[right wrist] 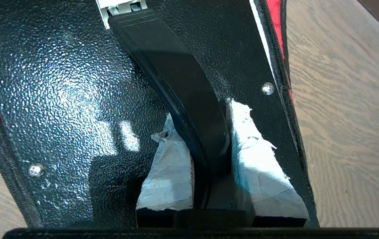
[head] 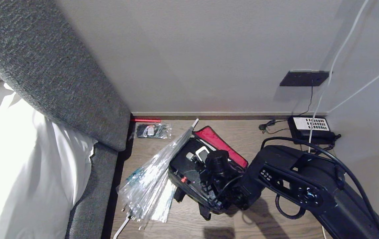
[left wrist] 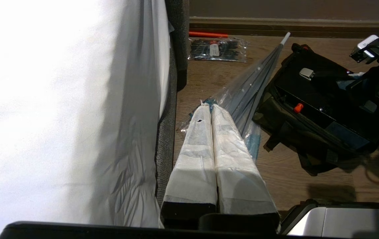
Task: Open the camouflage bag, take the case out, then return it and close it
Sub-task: Place the black box back
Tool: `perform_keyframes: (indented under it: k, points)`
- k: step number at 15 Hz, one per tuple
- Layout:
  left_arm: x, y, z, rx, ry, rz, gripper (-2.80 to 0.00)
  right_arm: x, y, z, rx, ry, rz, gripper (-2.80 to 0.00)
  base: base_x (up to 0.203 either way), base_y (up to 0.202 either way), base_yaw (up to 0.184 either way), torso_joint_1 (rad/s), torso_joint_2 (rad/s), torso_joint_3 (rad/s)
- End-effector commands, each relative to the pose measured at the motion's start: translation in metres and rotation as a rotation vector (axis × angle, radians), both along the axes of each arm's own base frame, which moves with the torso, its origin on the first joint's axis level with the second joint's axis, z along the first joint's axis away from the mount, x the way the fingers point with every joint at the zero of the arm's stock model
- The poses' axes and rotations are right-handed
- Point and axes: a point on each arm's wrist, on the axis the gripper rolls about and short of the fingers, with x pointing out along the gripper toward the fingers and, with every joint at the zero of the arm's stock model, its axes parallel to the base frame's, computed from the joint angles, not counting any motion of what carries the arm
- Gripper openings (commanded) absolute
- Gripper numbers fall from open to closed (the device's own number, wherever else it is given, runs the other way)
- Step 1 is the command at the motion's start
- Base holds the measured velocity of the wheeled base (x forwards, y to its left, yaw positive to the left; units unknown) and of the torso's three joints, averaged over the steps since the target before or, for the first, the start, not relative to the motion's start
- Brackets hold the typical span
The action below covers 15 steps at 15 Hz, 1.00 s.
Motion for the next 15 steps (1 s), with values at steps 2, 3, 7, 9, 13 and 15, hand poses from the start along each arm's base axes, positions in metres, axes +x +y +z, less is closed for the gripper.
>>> perform_keyframes:
  k: [2,3,7,9,13,15]
  points:
    - [0.000,0.000,0.000,0.000,-0.003,0.000,-2.80,0.002,0.002,0.000,0.026,-0.005,-0.008,-2.80,0.000,0.000,0.000,0.000,0.00,0.000]
    - [0.000,0.000,0.000,0.000,-0.003,0.001,-2.80,0.002,0.002,-0.001,0.034,0.002,0.002,-2.76,0.000,0.000,0.000,0.000,0.00,0.000]
    - [0.000,0.000,0.000,0.000,-0.003,0.000,-2.80,0.001,0.002,-0.002,0.029,0.017,0.016,0.00,0.000,0.000,0.000,0.000,0.00,0.000]
    - [0.000,0.000,0.000,0.000,-0.005,0.000,-2.80,-0.003,-0.002,-0.001,0.015,0.035,0.015,0.00,0.000,0.000,0.000,0.000,0.00,0.000]
    - [0.000,0.000,0.000,0.000,-0.005,0.000,-2.80,-0.026,-0.018,0.018,-0.016,0.074,0.030,0.00,0.000,0.000,0.000,0.000,0.00,0.000]
    - [0.000,0.000,0.000,0.000,-0.004,0.000,-2.80,-0.041,-0.028,0.037,-0.019,0.083,0.035,0.00,0.000,0.000,0.000,0.000,0.00,0.000]
